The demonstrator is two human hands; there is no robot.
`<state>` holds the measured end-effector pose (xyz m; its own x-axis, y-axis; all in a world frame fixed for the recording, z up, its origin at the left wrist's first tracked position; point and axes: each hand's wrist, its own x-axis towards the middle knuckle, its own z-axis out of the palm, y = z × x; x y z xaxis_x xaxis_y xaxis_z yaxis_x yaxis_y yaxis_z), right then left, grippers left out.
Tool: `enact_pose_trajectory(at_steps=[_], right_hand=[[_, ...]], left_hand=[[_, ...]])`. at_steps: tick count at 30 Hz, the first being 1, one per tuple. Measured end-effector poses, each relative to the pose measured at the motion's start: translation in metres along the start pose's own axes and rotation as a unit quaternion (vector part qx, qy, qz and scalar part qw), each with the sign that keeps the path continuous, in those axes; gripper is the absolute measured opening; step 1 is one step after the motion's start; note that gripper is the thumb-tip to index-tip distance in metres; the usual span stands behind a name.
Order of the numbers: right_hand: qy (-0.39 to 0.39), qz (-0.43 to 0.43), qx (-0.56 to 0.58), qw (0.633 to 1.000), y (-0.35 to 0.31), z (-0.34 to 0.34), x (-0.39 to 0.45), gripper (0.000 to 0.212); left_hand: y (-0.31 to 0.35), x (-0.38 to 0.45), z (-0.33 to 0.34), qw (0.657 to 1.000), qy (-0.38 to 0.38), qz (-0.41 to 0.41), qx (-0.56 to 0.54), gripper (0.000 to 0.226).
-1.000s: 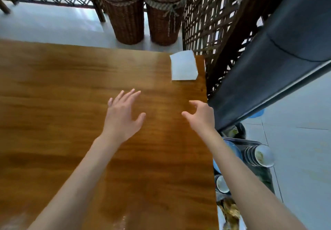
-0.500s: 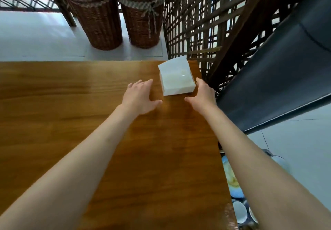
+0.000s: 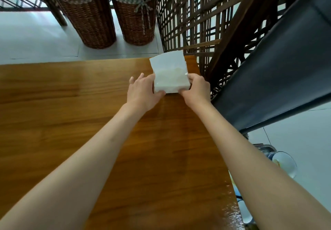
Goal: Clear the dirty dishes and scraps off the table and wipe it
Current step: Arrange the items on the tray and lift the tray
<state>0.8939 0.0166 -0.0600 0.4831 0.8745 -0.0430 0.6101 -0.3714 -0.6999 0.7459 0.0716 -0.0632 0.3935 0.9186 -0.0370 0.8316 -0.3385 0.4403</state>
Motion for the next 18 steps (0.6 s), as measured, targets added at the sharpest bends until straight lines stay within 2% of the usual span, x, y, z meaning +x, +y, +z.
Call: enact_pose_trajectory(at_steps=[5, 11, 18], right_hand=[[0.019, -0.005, 0.045, 0.999, -0.008, -0.018, -0.052, 0.044], [0.051, 0.035, 0.052, 0.997, -0.001, -0.063, -0.129, 0.047], [0.074, 0.047, 0.069, 0.994, 0.047, -0.13, -0.193, 0.046]], left_hand=[[0.019, -0.05, -0.018, 0.994, 0.024, -0.033, -0.097, 0.04], [0.074, -0.132, -0.027, 0.977, 0.038, -0.023, -0.206, 0.047], [0.145, -0.199, -0.004, 0.971, 0.05, 0.011, -0.232, 0.057]])
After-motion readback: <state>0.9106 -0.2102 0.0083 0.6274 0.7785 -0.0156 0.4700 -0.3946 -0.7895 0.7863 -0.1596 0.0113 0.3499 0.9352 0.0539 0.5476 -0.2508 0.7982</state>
